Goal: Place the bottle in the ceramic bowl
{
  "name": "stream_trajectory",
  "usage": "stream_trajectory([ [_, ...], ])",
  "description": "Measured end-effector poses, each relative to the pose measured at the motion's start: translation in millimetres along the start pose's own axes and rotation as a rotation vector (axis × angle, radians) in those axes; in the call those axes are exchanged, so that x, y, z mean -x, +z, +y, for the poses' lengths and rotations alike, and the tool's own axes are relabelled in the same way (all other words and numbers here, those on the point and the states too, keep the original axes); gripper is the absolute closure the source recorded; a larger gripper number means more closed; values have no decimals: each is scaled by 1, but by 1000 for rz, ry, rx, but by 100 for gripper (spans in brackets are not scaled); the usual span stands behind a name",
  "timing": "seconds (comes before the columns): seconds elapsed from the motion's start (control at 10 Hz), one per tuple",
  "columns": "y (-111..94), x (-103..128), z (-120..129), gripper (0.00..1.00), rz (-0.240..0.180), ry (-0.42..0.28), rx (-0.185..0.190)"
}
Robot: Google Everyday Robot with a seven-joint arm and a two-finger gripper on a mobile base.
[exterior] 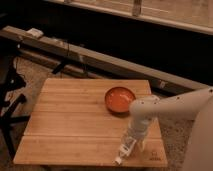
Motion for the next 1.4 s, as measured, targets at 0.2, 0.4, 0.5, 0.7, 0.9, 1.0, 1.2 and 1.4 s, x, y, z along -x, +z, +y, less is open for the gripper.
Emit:
stream_trajectory([
  [0.2, 5, 5, 5, 35, 5, -17, 1],
  [0.4, 7, 7, 12, 38, 13, -34, -8],
  [0.5, 8, 8, 17, 48, 23, -46, -14],
  [0.7, 10, 9, 22, 68, 43, -57, -20],
  [0.9, 11, 10, 23, 88, 57, -63, -21],
  [1.0, 10, 10, 24, 95, 60, -62, -20],
  [1.2, -3, 14, 24, 100, 40, -49, 1],
  [1.4, -34, 22, 25, 100, -3, -40, 12],
])
